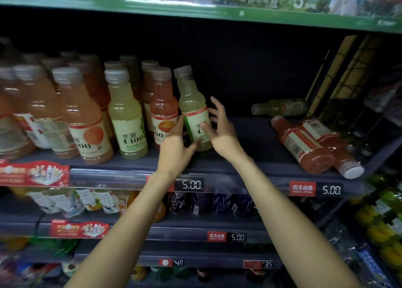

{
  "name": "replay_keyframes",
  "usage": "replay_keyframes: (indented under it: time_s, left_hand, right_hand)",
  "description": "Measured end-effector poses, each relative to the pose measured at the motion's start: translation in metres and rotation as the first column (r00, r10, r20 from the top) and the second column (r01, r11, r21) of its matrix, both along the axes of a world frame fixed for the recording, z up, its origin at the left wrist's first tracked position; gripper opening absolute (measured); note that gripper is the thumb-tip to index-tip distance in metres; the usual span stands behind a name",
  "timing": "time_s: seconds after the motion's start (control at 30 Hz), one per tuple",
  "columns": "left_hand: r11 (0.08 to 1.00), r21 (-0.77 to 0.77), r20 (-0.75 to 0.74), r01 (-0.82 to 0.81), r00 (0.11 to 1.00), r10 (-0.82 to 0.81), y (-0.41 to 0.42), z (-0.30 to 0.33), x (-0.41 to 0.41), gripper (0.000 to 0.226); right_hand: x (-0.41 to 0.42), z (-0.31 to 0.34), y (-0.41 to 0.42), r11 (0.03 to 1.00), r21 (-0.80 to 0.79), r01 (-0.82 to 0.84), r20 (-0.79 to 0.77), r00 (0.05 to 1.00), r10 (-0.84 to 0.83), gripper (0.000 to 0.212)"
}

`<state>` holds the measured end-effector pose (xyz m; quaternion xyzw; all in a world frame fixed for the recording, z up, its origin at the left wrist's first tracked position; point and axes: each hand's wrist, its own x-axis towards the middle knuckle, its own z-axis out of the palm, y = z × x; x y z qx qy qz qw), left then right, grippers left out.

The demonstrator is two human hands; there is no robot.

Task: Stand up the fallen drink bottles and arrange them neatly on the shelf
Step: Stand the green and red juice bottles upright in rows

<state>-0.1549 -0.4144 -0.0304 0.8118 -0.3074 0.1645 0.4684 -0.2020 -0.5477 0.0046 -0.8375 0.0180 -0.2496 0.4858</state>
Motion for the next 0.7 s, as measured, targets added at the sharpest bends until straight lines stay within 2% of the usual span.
replay_keyframes:
  time_s: [0.17, 0.27, 0.33, 0.4, 0.47, 0.53, 0.7]
  left_hand:
    - [0.993, -0.087, -0.137, 0.077, 0.987, -0.089, -0.006, 0.004, -0.009, 0.073]
    - [0.992, -0.049, -0.100, 0.117, 0.987, -0.122, -0.012, 0.007, -0.016, 0.068]
    - [0.998, -0.005, -0.064, 0.061, 0.996, -0.061, -0.011, 0.007, -0.018, 0.063]
    - [0.998, 0.015, 0.005, -0.064, 0.998, 0.064, -0.006, 0.007, -0.021, 0.056]
    - [0.978, -0.001, 0.129, -0.210, 0.970, 0.208, 0.003, 0.007, -0.025, 0.050]
    - [0.947, -0.049, 0.245, -0.317, 0.916, 0.319, 0.011, 0.005, -0.022, 0.054]
    - [0.931, -0.057, 0.234, -0.360, 0.902, 0.363, 0.025, 0.004, -0.009, 0.064]
  right_hand:
    - [0.009, -0.015, -0.014, 0.999, 0.007, -0.044, -0.047, 0.998, 0.044, 0.079]
    - [0.013, -0.022, -0.017, 0.999, 0.049, 0.004, -0.057, 0.998, -0.001, 0.087]
    - [0.020, -0.019, -0.014, 0.997, 0.071, 0.028, -0.056, 0.998, -0.024, 0.087]
    - [0.030, -0.018, -0.008, 0.998, 0.057, 0.020, -0.037, 0.999, -0.018, 0.086]
    - [0.040, -0.019, -0.002, 0.999, 0.047, 0.011, -0.012, 1.000, -0.011, 0.085]
    - [0.049, -0.022, 0.004, 0.999, 0.045, 0.008, -0.004, 1.000, -0.008, 0.085]
    - [0.059, -0.020, 0.013, 0.999, -0.040, 0.028, -0.021, 0.999, -0.029, 0.084]
